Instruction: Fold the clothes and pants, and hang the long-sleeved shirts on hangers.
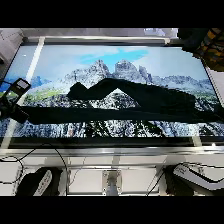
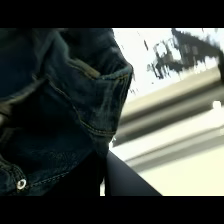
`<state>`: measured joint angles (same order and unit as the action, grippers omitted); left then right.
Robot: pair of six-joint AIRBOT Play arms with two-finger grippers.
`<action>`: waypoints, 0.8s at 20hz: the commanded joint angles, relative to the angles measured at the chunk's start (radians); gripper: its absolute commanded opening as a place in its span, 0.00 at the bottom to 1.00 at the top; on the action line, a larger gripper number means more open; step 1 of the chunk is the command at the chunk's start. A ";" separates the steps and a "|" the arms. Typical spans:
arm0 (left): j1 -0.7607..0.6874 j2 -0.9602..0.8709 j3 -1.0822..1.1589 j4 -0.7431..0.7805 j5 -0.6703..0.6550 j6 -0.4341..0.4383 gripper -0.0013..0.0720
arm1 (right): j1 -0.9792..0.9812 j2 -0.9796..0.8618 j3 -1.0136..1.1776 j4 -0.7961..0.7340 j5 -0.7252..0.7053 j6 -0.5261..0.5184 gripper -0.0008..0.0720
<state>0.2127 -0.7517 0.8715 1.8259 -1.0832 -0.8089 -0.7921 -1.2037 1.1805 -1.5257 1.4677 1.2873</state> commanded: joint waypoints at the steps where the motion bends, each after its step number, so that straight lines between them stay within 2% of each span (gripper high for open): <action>1: 0.003 -0.029 -0.039 -0.006 -0.081 0.014 0.07 | -0.064 0.024 -0.111 -0.034 -0.010 0.002 0.03; 10: 0.043 -0.113 -0.284 0.024 -0.032 0.013 0.07 | -0.201 0.060 -0.215 -0.062 -0.055 0.020 0.04; 11: 0.043 -0.134 -0.297 0.025 -0.031 0.013 0.07 | -0.201 0.060 -0.230 -0.075 -0.055 0.020 0.08; 12: 0.043 -0.158 -0.301 0.026 -0.031 0.013 0.07 | -0.201 0.060 -0.246 -0.091 -0.058 0.020 0.20; 13: 0.045 -0.183 -0.301 0.029 -0.031 0.013 0.08 | -0.201 0.060 -0.256 -0.105 -0.059 0.020 0.22; 14: 0.045 -0.205 -0.301 0.036 -0.031 0.013 0.08 | -0.201 0.060 -0.259 -0.114 -0.059 0.020 0.30; 15: 0.045 -0.220 -0.300 0.045 -0.031 0.013 0.08 | -0.201 0.061 -0.258 -0.125 -0.060 0.020 0.31; 16: 0.045 -0.224 -0.299 0.051 -0.022 0.013 0.08 | -0.201 0.061 -0.257 -0.135 -0.061 0.020 0.39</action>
<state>0.2562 -0.9356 0.5842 1.8725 -1.1126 -0.7959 -0.9894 -1.1439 0.9363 -1.6299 1.3979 1.3056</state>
